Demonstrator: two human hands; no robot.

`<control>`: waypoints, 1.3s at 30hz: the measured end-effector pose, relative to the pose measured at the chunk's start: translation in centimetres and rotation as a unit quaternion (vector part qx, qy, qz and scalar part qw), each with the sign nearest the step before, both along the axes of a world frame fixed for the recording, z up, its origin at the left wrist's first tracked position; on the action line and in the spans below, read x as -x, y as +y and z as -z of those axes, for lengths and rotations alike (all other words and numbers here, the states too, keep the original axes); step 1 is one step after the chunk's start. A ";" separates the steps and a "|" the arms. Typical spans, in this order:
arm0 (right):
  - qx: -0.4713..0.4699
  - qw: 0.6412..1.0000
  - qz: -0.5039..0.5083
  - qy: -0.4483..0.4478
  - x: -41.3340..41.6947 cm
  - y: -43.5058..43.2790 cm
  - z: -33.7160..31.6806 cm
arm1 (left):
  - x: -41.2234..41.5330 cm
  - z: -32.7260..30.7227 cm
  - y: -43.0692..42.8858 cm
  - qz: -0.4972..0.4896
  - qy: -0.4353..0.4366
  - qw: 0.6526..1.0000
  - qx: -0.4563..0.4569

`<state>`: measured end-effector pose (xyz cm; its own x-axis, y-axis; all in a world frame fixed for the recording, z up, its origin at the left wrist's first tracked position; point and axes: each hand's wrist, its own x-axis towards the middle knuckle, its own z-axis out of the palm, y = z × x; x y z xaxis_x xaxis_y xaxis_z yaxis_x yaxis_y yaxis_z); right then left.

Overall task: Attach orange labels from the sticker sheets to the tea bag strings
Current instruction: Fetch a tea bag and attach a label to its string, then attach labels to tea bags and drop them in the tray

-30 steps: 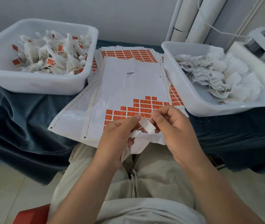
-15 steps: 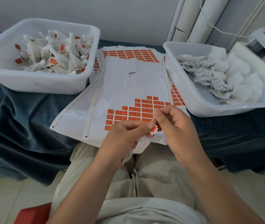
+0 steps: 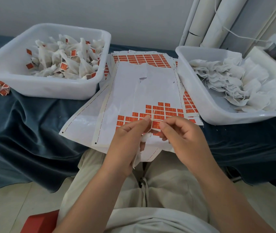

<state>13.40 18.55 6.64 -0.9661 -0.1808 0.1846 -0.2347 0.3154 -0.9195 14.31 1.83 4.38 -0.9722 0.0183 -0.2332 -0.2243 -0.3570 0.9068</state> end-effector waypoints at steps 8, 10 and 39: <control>-0.008 1.000 0.002 -0.012 -0.2 -0.2 0.3 | -0.1 -0.4 -0.4 0.006 0.140 0.967 0.213; -0.007 1.000 -0.002 -0.014 -0.4 -0.3 0.5 | -0.1 -0.8 -1.2 0.035 0.168 0.954 0.244; -0.117 0.992 -0.044 -0.036 -0.4 -1.6 0.9 | 18.8 -15.2 -19.5 -0.239 0.103 0.912 0.318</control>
